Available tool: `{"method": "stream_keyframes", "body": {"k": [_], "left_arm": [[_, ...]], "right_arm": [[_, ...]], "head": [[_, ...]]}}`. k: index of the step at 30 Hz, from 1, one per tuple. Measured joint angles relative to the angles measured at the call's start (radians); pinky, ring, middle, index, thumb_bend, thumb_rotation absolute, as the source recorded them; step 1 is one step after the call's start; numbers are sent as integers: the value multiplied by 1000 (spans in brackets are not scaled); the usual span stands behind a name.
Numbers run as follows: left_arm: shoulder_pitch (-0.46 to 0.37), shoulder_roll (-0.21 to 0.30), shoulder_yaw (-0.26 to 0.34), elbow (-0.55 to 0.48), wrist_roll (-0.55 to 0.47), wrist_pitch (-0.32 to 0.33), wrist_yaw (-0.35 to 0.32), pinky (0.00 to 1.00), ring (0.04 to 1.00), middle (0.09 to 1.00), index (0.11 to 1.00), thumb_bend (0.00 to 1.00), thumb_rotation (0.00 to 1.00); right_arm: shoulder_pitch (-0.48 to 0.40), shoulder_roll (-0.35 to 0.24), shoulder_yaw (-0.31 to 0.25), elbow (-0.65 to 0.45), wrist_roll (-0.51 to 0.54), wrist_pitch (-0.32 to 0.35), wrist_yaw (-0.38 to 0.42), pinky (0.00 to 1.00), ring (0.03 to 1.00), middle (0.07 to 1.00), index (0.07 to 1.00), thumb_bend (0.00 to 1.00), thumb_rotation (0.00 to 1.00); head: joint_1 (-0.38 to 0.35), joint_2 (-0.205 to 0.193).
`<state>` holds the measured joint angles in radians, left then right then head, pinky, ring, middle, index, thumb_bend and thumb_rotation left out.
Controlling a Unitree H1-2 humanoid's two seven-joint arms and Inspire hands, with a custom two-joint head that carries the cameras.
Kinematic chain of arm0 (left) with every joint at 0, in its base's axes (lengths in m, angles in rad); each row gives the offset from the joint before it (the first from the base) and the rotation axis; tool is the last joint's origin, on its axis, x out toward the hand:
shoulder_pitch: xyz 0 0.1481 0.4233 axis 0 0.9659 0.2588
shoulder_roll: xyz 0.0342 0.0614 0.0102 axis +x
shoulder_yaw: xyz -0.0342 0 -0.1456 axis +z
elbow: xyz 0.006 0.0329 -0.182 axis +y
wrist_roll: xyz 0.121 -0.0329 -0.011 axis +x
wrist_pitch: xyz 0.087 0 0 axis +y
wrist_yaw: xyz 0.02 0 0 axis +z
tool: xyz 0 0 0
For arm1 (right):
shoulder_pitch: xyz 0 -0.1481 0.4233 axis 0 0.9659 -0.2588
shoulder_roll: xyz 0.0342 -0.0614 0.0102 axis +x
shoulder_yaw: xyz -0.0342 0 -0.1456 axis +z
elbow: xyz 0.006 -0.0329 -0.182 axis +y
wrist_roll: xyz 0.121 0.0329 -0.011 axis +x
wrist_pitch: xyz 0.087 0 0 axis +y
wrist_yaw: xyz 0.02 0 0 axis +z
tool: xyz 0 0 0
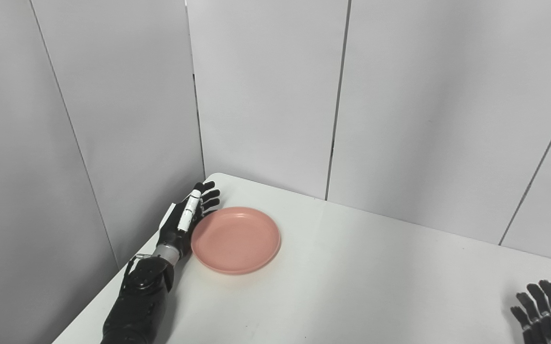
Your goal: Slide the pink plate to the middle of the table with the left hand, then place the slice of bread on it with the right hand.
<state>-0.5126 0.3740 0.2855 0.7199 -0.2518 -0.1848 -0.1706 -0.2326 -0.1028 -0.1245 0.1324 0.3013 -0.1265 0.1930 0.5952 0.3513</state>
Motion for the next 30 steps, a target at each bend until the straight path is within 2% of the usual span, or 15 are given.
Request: {"method": "stream_keyframes", "body": {"k": [3, 10, 12, 15, 24, 30], "left_arm": [[2, -12, -3, -11, -12, 6, -15, 841, 889, 877, 850, 645, 936], [13, -28, -40, -34, -6, 6, -29, 834, 872, 870, 854, 645, 996], [12, -30, -47, -34, -6, 5, -35, 805, 867, 871, 841, 670, 978], [12, -40, -50, -33, -6, 5, -41, 818, 876, 871, 820, 675, 962], [8, -56, -59, -23, -11, -8, -67, 814, 868, 874, 840, 687, 951], [11, -110, -76, -64, -3, -3, -50, 782, 845, 845, 827, 702, 900]], "right_arm": [[0, 0, 0, -1, -2, 0, -9, 954, 944, 958, 964, 465, 895], [3, 0, 1, -4, -3, 0, -9, 965, 954, 964, 961, 477, 901], [4, 0, 1, -6, -4, 0, -9, 975, 960, 969, 968, 470, 905], [5, -1, 1, -7, -4, 0, -9, 988, 966, 970, 965, 479, 905], [7, -1, 0, -9, -4, 0, -10, 991, 963, 967, 963, 484, 893], [10, 0, 1, -23, -4, 1, -13, 1000, 978, 981, 969, 473, 908]], "head": [[-2, 0], [-2, 5], [-2, 5], [-5, 6], [-14, 11], [-26, 18]]}}
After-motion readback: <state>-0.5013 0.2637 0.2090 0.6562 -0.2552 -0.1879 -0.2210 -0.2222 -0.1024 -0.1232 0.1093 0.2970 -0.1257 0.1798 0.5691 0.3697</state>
